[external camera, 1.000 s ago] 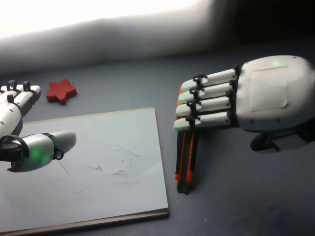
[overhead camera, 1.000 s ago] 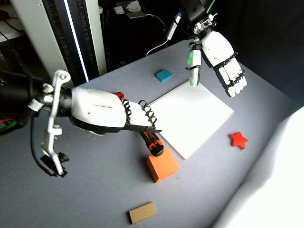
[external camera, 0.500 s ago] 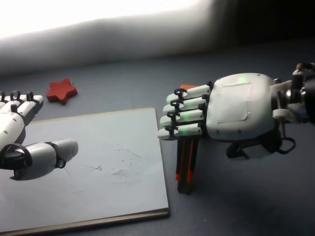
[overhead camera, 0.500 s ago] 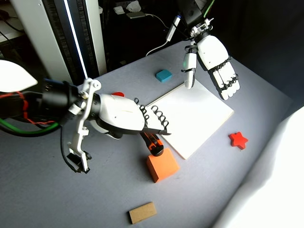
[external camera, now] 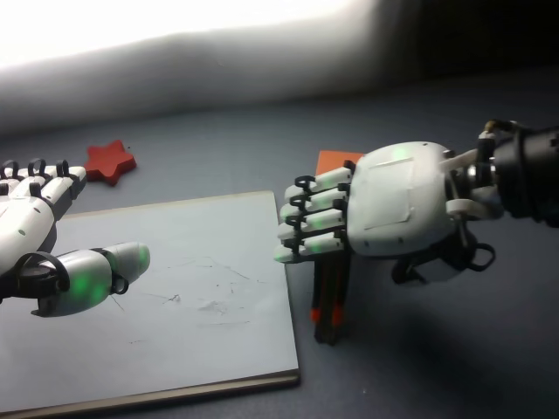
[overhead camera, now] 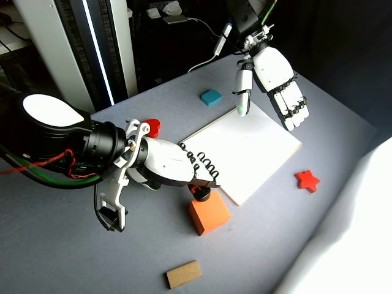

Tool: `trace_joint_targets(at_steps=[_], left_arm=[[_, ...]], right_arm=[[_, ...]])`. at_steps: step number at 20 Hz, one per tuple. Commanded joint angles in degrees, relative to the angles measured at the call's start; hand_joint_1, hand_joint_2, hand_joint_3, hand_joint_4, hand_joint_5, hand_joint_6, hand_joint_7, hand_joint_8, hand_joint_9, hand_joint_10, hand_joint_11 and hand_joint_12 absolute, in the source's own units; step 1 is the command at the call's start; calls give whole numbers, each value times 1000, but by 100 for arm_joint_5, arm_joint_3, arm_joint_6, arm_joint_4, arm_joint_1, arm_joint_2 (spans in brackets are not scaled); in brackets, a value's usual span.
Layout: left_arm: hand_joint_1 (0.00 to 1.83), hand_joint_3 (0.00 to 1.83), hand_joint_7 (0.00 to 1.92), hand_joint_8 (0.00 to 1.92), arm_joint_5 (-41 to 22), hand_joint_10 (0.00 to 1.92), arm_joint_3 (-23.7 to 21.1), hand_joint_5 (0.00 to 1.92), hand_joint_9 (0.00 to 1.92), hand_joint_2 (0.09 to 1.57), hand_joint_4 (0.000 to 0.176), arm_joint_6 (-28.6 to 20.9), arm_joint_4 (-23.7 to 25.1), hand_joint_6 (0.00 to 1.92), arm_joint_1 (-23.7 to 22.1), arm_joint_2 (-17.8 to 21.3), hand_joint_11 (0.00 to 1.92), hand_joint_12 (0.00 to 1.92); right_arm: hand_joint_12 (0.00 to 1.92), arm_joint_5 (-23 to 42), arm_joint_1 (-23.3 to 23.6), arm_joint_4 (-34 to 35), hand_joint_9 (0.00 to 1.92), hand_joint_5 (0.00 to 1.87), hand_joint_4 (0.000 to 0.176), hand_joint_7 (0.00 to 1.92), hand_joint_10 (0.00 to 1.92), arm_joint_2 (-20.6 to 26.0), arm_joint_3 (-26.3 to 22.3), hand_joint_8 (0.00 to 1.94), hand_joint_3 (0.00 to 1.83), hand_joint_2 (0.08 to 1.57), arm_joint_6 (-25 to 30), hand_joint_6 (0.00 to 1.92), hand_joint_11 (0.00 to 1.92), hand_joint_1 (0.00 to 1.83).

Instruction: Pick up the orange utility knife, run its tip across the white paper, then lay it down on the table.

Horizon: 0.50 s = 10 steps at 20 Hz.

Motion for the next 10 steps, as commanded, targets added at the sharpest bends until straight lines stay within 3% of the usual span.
trace_joint_targets(at_steps=[1, 10], left_arm=[[0, 3, 0, 0, -498, 0, 9, 0, 0, 1203, 0, -17, 301, 0, -66, 9, 2, 1], [0, 6, 7, 2, -526, 0, 48, 0, 0, 1218, 0, 4, 298, 0, -67, -52, 0, 0]], right_arm=[[0, -96, 56, 134, 0, 0, 0, 0, 0, -20, 30, 0, 0, 1109, -5, 0, 0, 1131], [0, -217, -11, 171, 0, 0, 0, 0, 0, -473, 376, 0, 0, 1123, -40, 0, 0, 1187]])
